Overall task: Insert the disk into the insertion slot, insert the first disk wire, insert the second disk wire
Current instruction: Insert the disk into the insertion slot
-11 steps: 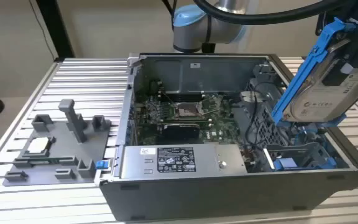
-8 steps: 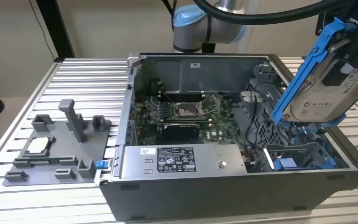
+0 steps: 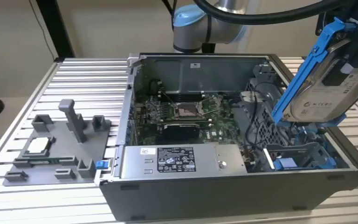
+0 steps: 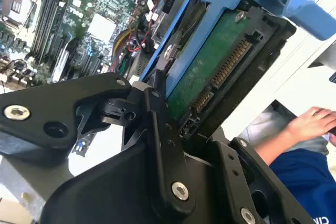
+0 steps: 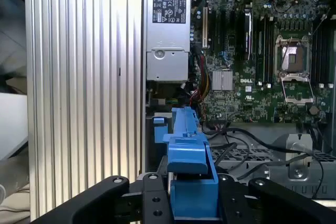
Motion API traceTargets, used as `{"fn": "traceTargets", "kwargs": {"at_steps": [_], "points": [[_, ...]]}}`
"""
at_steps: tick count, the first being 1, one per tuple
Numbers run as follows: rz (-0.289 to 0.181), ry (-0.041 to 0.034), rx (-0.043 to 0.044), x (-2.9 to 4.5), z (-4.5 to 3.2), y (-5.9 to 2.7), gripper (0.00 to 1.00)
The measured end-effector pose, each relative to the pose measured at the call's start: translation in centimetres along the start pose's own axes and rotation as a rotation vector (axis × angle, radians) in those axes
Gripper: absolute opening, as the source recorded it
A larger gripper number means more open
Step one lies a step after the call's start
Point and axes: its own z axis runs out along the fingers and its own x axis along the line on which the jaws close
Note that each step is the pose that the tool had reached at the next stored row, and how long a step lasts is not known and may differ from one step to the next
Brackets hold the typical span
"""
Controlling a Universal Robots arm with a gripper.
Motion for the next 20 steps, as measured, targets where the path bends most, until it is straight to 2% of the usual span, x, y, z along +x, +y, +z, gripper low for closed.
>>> {"fn": "traceTargets", "kwargs": {"at_steps": [3,6,7,14,17,20], "points": [[0.0,0.0001,0.0,0.01,-0.01,0.0,0.0],[0.0,-0.0001,0.0,1.21,0.01,-0.02,0.0],[0.0,0.0,0.0,1.27,0.0,-0.02,0.0],[0.0,0.0,0.0001,1.36,0.03,-0.01,0.0],[0.0,0.0001,0.0043,1.37,0.27,0.01,0.0],[0.0,0.0048,0.0062,1.36,0.68,0.0,0.0]]}}
